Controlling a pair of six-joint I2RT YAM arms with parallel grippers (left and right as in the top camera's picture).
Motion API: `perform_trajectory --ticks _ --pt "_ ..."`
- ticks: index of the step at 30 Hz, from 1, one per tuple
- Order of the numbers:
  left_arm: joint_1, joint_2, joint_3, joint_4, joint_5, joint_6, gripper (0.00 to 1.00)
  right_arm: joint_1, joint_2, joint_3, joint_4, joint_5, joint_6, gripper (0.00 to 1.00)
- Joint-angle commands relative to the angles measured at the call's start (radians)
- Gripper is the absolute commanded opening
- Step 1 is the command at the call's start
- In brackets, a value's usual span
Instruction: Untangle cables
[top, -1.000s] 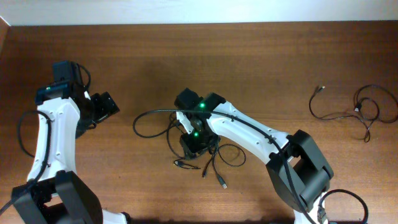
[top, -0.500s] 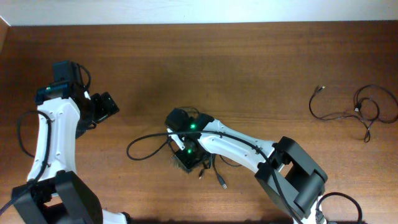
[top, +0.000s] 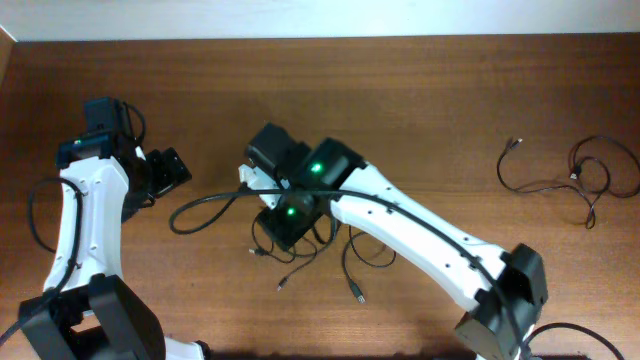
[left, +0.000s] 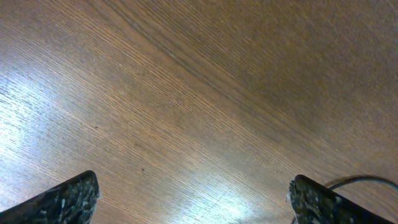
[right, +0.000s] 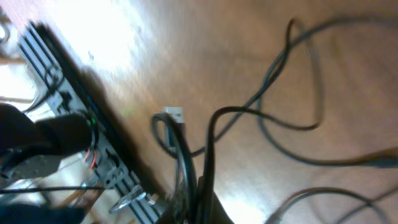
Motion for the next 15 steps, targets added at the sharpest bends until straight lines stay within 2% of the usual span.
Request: perform_trajectory --ticks 1,5,15 --pt "0.003 -0.016 0.006 0.001 0.001 -0.01 0.99 -0.059 -0.031 0.134 -0.068 0.239 -0.021 0.04" --pt "0.003 -0.016 0.006 0.001 0.001 -0.01 0.99 -0.226 -0.031 0.162 -0.033 0.318 -0.021 0.04" --pt "0.003 -0.016 0.006 0.001 0.001 -0.01 0.99 -0.684 0.003 0.161 0.036 0.32 -0.021 0.04"
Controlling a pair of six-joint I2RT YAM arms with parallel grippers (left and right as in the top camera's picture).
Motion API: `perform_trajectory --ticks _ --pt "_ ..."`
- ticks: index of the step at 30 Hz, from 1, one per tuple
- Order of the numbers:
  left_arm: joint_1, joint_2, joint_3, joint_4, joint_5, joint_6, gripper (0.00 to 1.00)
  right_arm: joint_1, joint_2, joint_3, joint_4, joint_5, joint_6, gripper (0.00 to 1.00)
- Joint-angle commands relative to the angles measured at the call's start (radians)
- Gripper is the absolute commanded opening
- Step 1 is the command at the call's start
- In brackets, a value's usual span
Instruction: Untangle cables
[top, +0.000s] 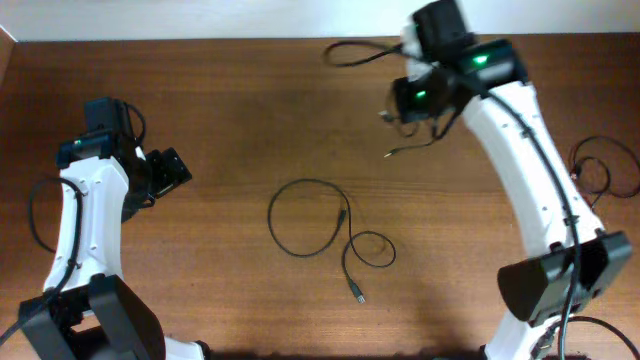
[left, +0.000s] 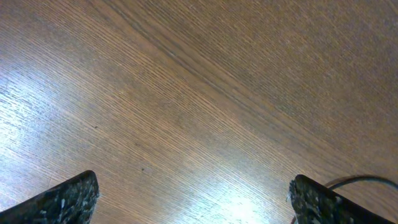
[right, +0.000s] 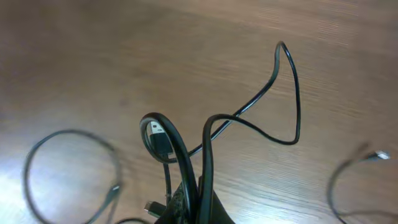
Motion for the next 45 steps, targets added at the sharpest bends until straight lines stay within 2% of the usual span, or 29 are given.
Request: perform_trajectory --ticks 1,10,12,14,15,16,17,18,20,22,25,26,34,38,43,44,45 --pt "0.003 -0.016 0.006 0.002 0.0 -0.01 0.99 -0.129 0.029 0.019 0.004 0.015 -0.003 0.05" --pt "0.003 -0.016 0.006 0.002 0.0 -0.01 0.99 -0.381 0.184 0.018 0.032 0.018 0.005 0.05" --pt "0.003 -0.016 0.006 0.002 0.001 -0.01 0.99 -0.41 0.215 0.018 0.026 0.019 0.005 0.13" --pt "0.003 -0.016 0.006 0.002 0.001 -0.01 0.99 -0.431 0.24 0.018 0.015 0.018 0.005 0.14" --pt "0.003 -0.016 0.006 0.002 0.0 -0.01 0.99 -0.437 0.251 0.018 0.015 0.019 0.005 0.21" --pt "0.003 -0.016 0.006 0.002 0.001 -0.01 0.99 -0.441 0.258 0.018 0.015 0.019 0.005 0.33" --pt "0.003 -0.016 0.006 0.002 0.0 -0.01 0.99 -0.443 0.264 0.018 0.014 0.018 0.005 0.67" --pt "0.003 -0.016 0.006 0.002 0.0 -0.01 0.99 -0.442 0.264 0.018 0.012 0.016 0.005 0.86" --pt "0.003 -0.016 0.006 0.002 0.0 -0.01 0.99 -0.439 0.264 0.018 -0.004 -0.049 -0.011 0.95" --pt "0.003 -0.016 0.006 0.002 0.0 -0.01 0.99 -0.432 0.264 0.018 -0.035 -0.236 -0.142 0.95" --pt "0.003 -0.016 0.006 0.002 0.001 -0.01 0.99 -0.406 0.266 0.018 -0.082 -0.522 -0.23 0.95" --pt "0.003 -0.016 0.006 0.002 0.001 -0.01 0.99 -0.392 0.266 0.018 -0.093 -0.541 -0.239 0.96" --pt "0.003 -0.016 0.006 0.002 0.001 -0.01 0.99 -0.183 0.267 0.017 -0.229 -0.531 -0.238 0.96" --pt "0.003 -0.016 0.006 0.002 0.0 -0.01 0.99 -0.063 0.269 0.014 -0.32 -0.452 -0.238 0.95" --pt "0.003 -0.016 0.006 0.002 0.0 -0.01 0.99 0.042 0.269 -0.066 -0.343 -0.453 -0.238 0.94" --pt "0.003 -0.016 0.006 0.002 0.001 -0.01 0.99 0.056 0.269 -0.079 -0.343 -0.453 -0.244 0.85" --pt "0.003 -0.016 0.006 0.002 0.001 -0.01 0.99 0.072 0.269 -0.085 -0.344 -0.454 -0.246 0.82"
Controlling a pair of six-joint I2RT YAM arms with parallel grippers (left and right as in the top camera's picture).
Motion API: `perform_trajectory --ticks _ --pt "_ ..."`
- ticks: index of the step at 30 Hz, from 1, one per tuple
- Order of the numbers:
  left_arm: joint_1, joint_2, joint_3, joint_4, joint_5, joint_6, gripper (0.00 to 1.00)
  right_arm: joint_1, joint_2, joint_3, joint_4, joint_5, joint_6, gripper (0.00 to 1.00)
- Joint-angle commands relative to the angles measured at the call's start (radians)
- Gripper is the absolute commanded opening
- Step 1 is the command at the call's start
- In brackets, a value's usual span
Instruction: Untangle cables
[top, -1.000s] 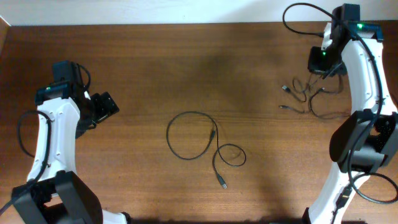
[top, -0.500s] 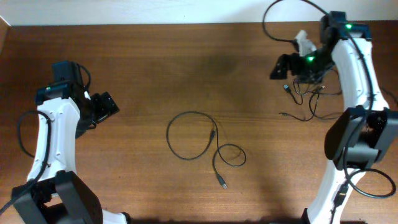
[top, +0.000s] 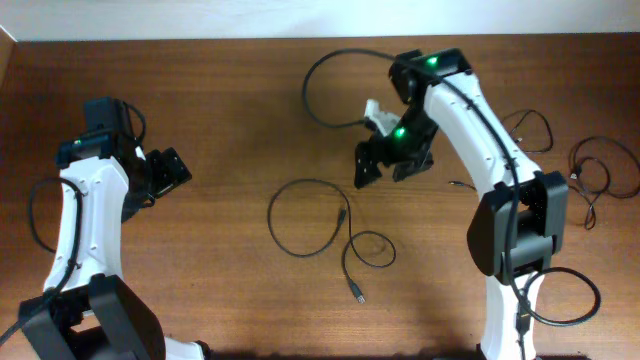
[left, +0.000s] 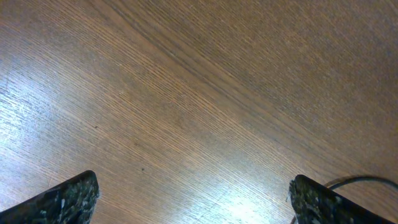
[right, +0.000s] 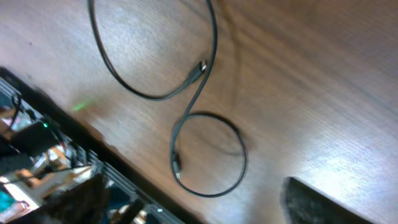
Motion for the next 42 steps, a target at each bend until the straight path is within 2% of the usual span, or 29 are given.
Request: perform_trajectory --ticks 1,5,8,9,10,11,17,20,23,25,27,30,35,38,41,42 --pt "0.003 -0.016 0.006 0.002 0.001 -0.01 0.99 0.04 0.006 -0.024 -0.003 0.009 -0.008 0.82" --pt "0.003 -0.016 0.006 0.006 0.086 -0.014 0.99 0.047 -0.065 -0.024 -0.055 0.01 -0.004 0.82" --pt "0.003 -0.016 0.006 0.026 0.25 0.016 1.0 0.046 -0.109 -0.026 -0.088 0.014 0.018 0.86" --pt "-0.007 -0.015 0.004 0.039 0.282 0.061 0.72 0.046 -0.109 -0.026 -0.098 0.013 0.018 0.88" --pt "-0.024 -0.015 0.001 0.043 0.281 0.086 0.24 0.047 -0.109 -0.041 -0.095 0.011 0.026 0.88" --pt "-0.058 -0.015 -0.005 0.043 0.281 0.089 0.0 0.05 -0.109 -0.071 -0.09 0.008 0.035 0.89" --pt "-0.284 -0.003 -0.082 0.103 0.243 0.088 0.0 0.097 -0.109 -0.299 0.086 -0.188 0.037 0.88" --pt "-0.351 0.045 -0.096 0.099 0.243 0.089 0.0 0.166 -0.109 -0.399 0.182 -0.213 0.05 0.88" --pt "-0.398 0.132 -0.096 0.098 0.243 0.09 0.01 0.219 -0.109 -0.529 0.363 -0.232 0.2 0.85" --pt "-0.422 0.203 -0.096 0.094 0.244 0.111 0.02 0.225 -0.109 -0.575 0.401 -0.246 0.205 0.73" --pt "-0.435 0.269 -0.096 0.092 0.256 0.128 0.01 0.224 -0.109 -0.574 0.4 -0.255 0.205 0.48" --pt "-0.439 0.354 -0.096 0.098 0.378 0.232 0.01 0.224 -0.109 -0.542 0.407 -0.325 0.202 0.04" --pt "-0.443 0.472 -0.097 0.115 0.378 0.232 0.0 0.224 -0.109 -0.408 0.415 -0.497 0.202 0.04" --pt "-0.445 0.495 -0.097 0.126 0.378 0.232 0.0 0.224 -0.109 -0.373 0.532 -0.756 0.223 0.04" --pt "-0.449 0.495 -0.097 0.13 0.378 0.232 0.0 0.223 -0.109 -0.373 0.7 -0.9 0.357 0.04" --pt "-0.449 0.495 -0.097 0.13 0.378 0.232 0.0 0.223 -0.109 -0.373 0.789 -0.92 0.458 0.04"
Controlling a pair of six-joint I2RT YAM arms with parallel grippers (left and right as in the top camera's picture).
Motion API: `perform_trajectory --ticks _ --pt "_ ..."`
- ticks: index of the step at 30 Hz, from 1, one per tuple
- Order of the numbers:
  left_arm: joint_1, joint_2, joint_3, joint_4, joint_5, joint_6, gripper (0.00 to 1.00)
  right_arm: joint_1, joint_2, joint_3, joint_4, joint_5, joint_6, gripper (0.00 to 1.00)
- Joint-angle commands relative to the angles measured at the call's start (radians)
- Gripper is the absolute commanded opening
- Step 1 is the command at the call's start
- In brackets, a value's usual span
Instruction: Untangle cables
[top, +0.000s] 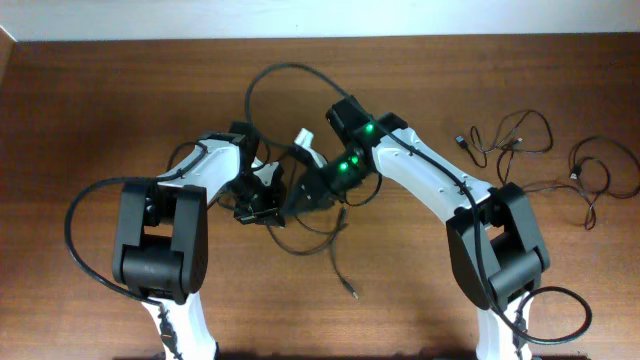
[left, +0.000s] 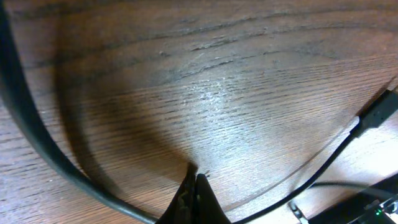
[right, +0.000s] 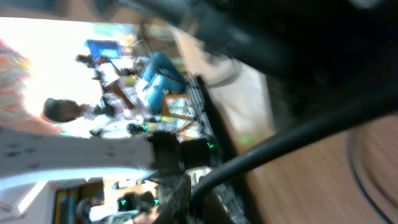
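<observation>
One black cable (top: 335, 262) lies in loose loops at mid-table, its plug end (top: 350, 292) toward the front. My left gripper (top: 262, 208) and right gripper (top: 298, 197) sit close together on it. In the left wrist view the left gripper (left: 196, 180) is shut at the wood, with the black cable (left: 37, 143) running out on both sides of it and a USB plug (left: 376, 115) at the right. In the right wrist view the right gripper (right: 185, 190) is shut on a thick black cable (right: 280, 146), and that camera looks out sideways.
Two separate cables lie at the right: a small one (top: 505, 135) and a coiled one (top: 590, 175) near the edge. The right arm's own lead arches (top: 290, 68) over the back of the table. Both arms crowd the centre.
The left gripper was open, far left over bare wood, and the right was open above the looped cable. Both are now shut at the table's centre on that cable, and its loops have shifted.
First the right gripper was shut on a cable in the tangle at the centre. Then it held that cable near the back right, with one looped cable left in the middle. Later it was open and the carried cable lay at the right. Now both grippers hold the middle cable.
</observation>
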Motion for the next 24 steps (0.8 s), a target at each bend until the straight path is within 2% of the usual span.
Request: perform_trajectory --ticks 1,3,5,7,10,13,15,18,20,21,22,23,24 --pt "-0.017 0.091 -0.034 0.04 -0.076 0.018 0.0 -0.002 -0.011 0.013 0.165 -0.149 0.203 0.04" --pt "-0.017 0.091 -0.034 0.04 -0.076 0.024 0.0 -0.002 -0.011 0.013 0.252 -0.149 0.303 0.04" --pt "-0.017 0.091 -0.034 0.04 -0.076 0.024 0.0 -0.002 -0.011 0.013 0.367 -0.166 0.468 0.04" --pt "-0.017 0.091 -0.034 0.043 -0.076 0.024 0.0 -0.003 -0.011 0.013 0.42 -0.171 0.536 0.04" --pt "-0.017 0.091 -0.034 0.044 -0.076 0.024 0.0 -0.014 -0.011 0.013 0.452 -0.142 0.537 0.04" --pt "-0.017 0.091 -0.034 0.043 -0.076 0.024 0.0 -0.048 -0.011 0.005 0.435 -0.002 0.467 0.04" --pt "-0.017 0.091 -0.034 0.043 -0.077 0.024 0.0 -0.061 -0.011 -0.002 0.348 0.129 0.406 0.04" --pt "-0.017 0.091 -0.034 0.047 -0.08 0.024 0.0 -0.072 -0.011 -0.02 0.157 0.455 0.308 0.04" --pt "-0.017 0.091 -0.034 0.055 -0.08 0.024 0.0 -0.071 -0.01 -0.027 0.078 0.602 0.245 0.12" --pt "-0.017 0.091 -0.034 0.058 -0.08 0.023 0.01 -0.071 -0.01 -0.032 0.039 0.657 0.213 0.27" --pt "-0.017 0.091 -0.034 0.058 -0.079 0.023 0.05 -0.071 -0.01 -0.034 0.012 0.681 0.176 0.36" --pt "-0.017 0.091 -0.034 0.058 -0.079 0.023 0.03 -0.071 -0.01 -0.035 -0.002 0.68 0.147 0.46" --pt "-0.017 0.091 -0.034 0.058 -0.079 0.023 0.0 -0.071 -0.01 -0.035 -0.02 0.68 0.125 0.61"
